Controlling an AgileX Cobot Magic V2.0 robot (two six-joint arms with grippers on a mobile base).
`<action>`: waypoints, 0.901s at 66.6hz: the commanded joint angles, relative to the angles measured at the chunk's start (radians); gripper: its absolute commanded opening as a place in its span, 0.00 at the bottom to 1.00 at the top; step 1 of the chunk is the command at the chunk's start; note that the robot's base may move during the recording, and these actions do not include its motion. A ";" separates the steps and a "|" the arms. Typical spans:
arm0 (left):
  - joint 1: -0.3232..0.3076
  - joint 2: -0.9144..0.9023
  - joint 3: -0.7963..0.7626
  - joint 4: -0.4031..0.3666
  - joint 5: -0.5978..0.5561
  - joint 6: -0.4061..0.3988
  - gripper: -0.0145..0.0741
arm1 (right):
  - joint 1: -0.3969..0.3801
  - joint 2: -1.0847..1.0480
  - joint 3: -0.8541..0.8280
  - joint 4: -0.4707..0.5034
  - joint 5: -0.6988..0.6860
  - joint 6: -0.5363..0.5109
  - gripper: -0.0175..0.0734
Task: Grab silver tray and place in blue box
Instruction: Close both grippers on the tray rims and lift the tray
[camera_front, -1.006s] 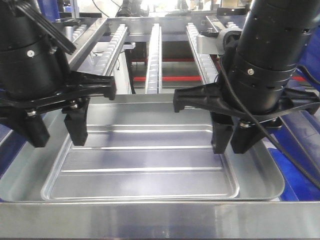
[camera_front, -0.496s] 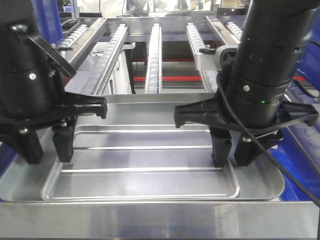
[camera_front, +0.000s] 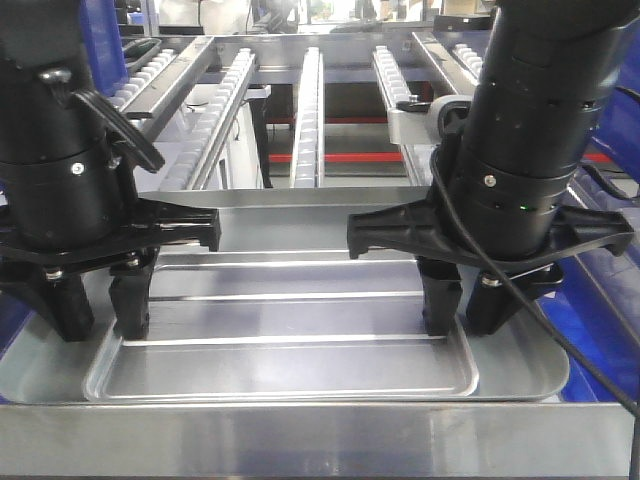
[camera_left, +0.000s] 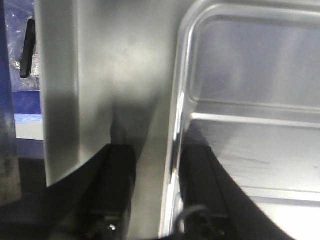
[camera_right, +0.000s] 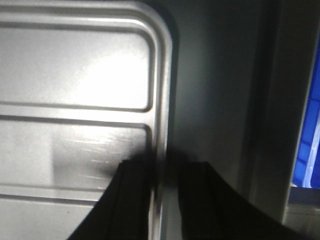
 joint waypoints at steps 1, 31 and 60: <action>-0.001 -0.012 -0.018 -0.011 -0.018 -0.009 0.34 | -0.008 -0.035 -0.028 -0.015 -0.035 0.001 0.53; -0.001 -0.012 -0.018 -0.026 -0.015 -0.009 0.15 | -0.008 -0.035 -0.028 -0.013 -0.033 0.001 0.45; -0.001 -0.012 -0.031 -0.026 -0.009 -0.009 0.16 | -0.008 -0.038 -0.030 -0.013 -0.096 0.001 0.25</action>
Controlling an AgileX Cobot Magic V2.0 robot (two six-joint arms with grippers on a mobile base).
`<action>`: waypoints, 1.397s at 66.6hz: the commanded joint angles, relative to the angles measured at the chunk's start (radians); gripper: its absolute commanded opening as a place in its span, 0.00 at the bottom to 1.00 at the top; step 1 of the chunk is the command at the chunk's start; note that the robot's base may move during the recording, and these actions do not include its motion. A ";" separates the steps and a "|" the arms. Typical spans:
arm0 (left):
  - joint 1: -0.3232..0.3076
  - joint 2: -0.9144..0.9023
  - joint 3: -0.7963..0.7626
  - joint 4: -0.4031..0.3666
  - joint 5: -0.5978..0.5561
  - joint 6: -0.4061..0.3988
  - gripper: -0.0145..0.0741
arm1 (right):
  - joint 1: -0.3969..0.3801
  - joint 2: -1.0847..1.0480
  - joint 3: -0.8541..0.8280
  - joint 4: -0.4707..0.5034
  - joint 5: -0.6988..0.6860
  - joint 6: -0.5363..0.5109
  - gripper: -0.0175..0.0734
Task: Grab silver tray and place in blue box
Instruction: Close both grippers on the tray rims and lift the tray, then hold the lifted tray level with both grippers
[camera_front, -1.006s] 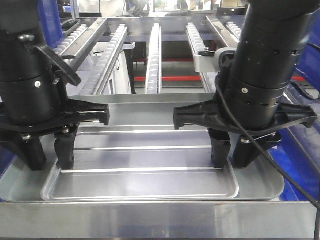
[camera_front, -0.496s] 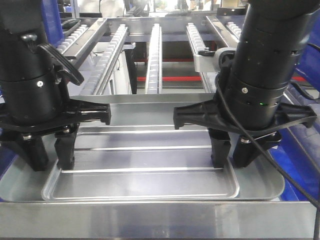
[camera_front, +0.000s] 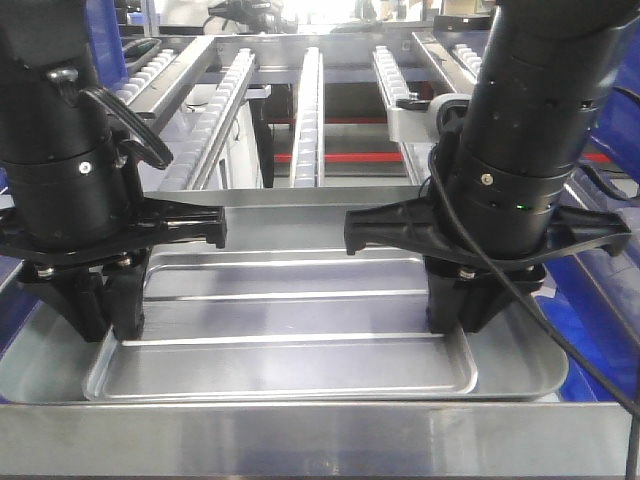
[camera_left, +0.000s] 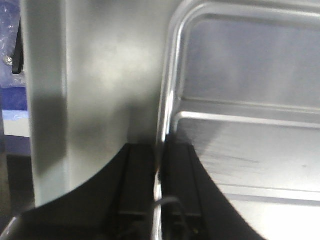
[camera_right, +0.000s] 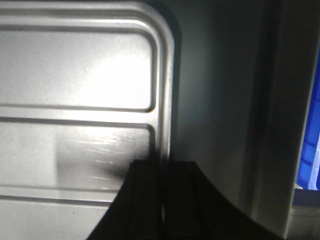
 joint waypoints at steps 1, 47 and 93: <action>-0.001 -0.016 -0.029 0.000 0.001 -0.009 0.16 | -0.006 -0.039 -0.032 -0.019 -0.070 -0.004 0.25; -0.070 -0.322 -0.041 0.007 0.201 -0.094 0.16 | 0.124 -0.206 -0.084 0.001 0.268 0.164 0.25; -0.498 -0.500 0.166 0.135 0.276 -0.475 0.16 | 0.400 -0.435 0.127 -0.068 0.344 0.436 0.25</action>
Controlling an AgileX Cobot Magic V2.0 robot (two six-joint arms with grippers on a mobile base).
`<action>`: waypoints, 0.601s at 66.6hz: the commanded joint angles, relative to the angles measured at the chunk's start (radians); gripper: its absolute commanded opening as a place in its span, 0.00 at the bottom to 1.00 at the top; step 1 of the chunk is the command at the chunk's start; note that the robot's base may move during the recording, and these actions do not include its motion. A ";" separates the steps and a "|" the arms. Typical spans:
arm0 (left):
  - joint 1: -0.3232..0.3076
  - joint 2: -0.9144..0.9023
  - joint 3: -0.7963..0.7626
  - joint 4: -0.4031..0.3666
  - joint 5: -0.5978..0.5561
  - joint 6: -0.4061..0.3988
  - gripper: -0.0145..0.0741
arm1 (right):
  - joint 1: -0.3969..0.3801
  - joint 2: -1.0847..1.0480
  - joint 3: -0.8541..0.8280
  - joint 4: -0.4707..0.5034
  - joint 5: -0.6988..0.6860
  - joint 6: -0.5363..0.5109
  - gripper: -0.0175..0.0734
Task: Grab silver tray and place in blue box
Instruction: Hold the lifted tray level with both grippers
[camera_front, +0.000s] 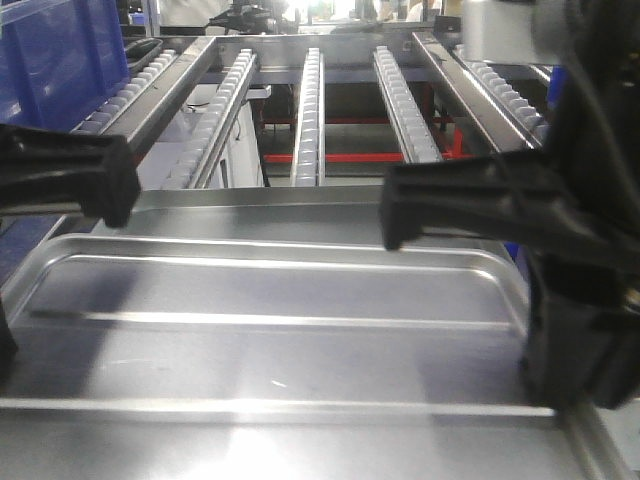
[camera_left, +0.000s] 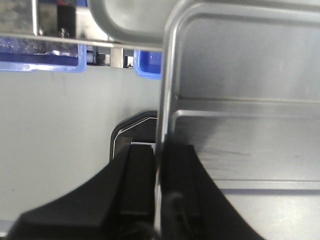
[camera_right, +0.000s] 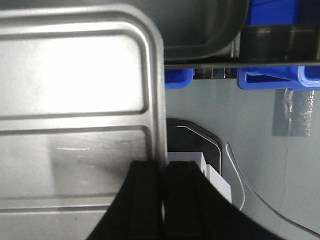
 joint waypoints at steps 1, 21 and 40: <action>-0.039 -0.029 -0.023 0.028 -0.024 -0.044 0.16 | 0.022 -0.033 -0.023 -0.048 -0.023 0.029 0.25; -0.041 -0.029 -0.023 0.028 0.001 -0.044 0.16 | 0.024 -0.033 -0.023 -0.060 -0.025 0.029 0.25; -0.041 -0.029 -0.023 0.028 0.001 -0.044 0.16 | 0.024 -0.033 -0.023 -0.061 -0.025 0.029 0.25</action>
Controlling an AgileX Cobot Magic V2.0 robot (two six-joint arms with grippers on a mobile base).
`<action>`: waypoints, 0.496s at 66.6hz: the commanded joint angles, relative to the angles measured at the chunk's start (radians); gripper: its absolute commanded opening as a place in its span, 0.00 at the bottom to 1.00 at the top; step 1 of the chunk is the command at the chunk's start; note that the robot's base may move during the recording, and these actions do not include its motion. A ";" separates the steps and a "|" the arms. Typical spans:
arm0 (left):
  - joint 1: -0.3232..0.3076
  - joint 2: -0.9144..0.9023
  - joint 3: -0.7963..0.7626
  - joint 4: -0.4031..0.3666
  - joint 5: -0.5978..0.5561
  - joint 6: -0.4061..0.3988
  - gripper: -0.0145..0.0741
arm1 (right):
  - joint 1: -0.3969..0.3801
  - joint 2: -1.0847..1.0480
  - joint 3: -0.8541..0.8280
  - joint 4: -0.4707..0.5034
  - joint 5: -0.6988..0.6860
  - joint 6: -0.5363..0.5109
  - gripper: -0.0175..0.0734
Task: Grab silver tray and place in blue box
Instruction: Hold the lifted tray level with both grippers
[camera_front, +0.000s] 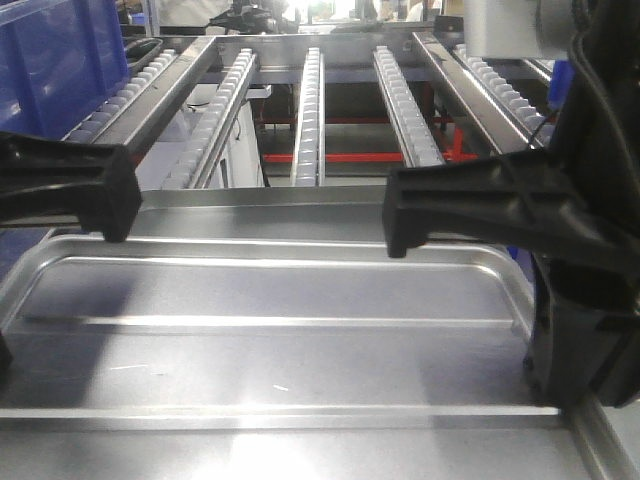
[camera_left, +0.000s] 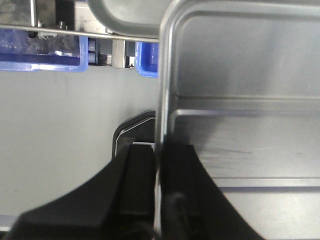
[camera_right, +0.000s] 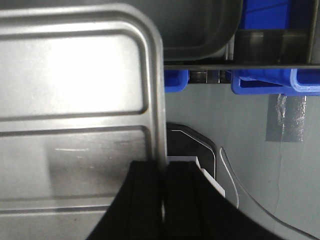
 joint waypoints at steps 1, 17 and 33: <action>-0.008 -0.027 -0.027 0.013 -0.015 -0.011 0.16 | 0.001 -0.031 -0.025 -0.030 -0.034 0.007 0.25; -0.008 -0.027 -0.027 0.013 -0.015 -0.011 0.16 | 0.001 -0.031 -0.025 -0.030 -0.034 0.007 0.25; -0.008 -0.027 -0.027 0.013 -0.015 -0.011 0.16 | 0.001 -0.031 -0.025 -0.030 -0.034 0.007 0.25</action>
